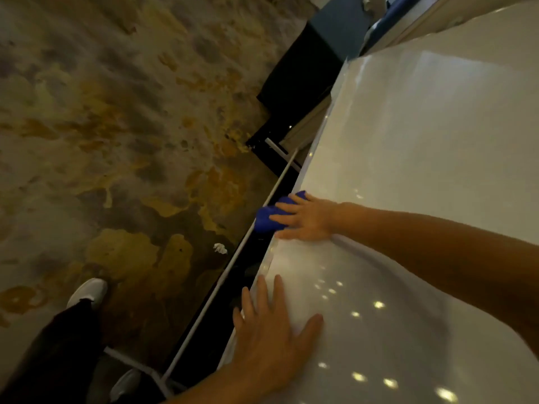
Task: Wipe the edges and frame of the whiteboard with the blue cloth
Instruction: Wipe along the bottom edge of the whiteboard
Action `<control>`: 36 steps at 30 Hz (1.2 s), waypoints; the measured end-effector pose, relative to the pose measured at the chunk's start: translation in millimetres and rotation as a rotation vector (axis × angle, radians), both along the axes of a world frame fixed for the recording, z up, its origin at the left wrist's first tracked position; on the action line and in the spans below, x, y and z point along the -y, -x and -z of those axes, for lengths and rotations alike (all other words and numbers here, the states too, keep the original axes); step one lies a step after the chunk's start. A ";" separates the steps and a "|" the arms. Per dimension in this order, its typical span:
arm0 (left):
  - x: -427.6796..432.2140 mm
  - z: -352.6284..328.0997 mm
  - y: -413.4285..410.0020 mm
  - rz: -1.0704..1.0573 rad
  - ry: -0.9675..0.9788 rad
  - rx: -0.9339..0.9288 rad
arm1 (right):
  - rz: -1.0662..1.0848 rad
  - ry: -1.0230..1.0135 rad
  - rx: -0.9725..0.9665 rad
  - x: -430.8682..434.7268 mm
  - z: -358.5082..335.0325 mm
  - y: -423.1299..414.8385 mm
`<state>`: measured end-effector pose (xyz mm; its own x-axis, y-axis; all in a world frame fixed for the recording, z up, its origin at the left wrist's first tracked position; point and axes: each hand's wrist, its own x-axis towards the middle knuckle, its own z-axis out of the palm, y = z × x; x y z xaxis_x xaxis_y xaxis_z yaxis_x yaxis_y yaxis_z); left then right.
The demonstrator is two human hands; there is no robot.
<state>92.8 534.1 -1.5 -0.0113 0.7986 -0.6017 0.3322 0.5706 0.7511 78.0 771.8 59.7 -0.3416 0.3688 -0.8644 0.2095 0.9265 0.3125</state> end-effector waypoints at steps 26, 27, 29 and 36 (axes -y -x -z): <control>-261.3 -9.9 36.3 0.232 0.043 -0.087 | 0.113 0.067 -0.161 -159.3 31.0 0.9; -277.9 -8.3 35.0 0.225 0.050 -0.088 | 0.103 0.030 -0.161 -186.5 32.3 4.3; -309.6 -7.5 32.8 0.234 0.079 -0.083 | 0.153 -0.113 -0.159 -251.9 31.1 14.2; -446.5 -5.0 37.2 0.183 0.208 -0.113 | 0.307 -0.273 -0.053 -402.4 49.1 35.7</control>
